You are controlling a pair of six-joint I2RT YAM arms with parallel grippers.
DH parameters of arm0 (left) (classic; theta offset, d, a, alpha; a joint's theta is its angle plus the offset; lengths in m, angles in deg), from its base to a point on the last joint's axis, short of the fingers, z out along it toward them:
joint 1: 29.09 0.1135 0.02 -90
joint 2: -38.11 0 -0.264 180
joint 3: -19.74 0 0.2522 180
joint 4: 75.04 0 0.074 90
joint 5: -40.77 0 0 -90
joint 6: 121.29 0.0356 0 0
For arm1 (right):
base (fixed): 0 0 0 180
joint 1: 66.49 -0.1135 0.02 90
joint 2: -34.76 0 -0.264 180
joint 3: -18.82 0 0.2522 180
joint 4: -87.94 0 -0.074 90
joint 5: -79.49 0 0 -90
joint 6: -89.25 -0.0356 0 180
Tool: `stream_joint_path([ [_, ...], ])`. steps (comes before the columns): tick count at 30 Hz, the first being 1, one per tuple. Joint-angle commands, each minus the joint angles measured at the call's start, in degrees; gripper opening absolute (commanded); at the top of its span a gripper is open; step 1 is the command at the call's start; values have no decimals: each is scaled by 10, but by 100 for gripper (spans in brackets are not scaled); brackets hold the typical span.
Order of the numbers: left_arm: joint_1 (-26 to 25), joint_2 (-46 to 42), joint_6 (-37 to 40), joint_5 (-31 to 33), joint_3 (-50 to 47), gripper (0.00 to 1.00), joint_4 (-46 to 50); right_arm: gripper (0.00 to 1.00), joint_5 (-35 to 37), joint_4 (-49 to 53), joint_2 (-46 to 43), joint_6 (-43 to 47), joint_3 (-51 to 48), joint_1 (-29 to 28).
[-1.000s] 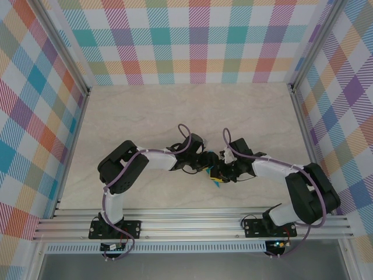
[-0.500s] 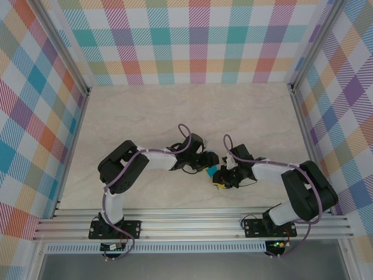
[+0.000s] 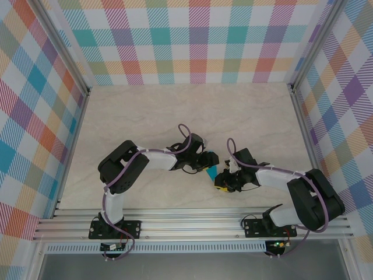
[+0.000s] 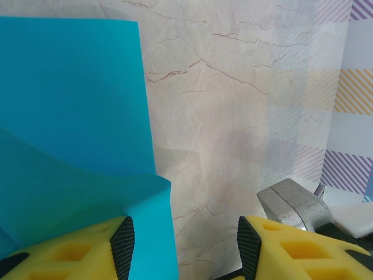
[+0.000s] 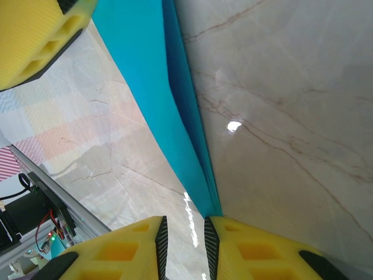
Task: Fold a paper plane with a square sheet of paper (pick it up from the middle)
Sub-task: Fold the wing for the fifth time at the center of the table.
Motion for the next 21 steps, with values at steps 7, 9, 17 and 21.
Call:
stream_joint_path([
  [7,0,35,16,0,-2,53,27,27,-1,67,-41,-9,62,0],
  [9,0,34,17,2,-2,53,28,27,1,61,-35,-11,77,0],
  [17,0,32,17,0,1,53,29,23,-16,-5,56,-25,91,1],
  [21,-1,34,15,-1,3,53,27,22,-11,-11,105,-14,78,0],
])
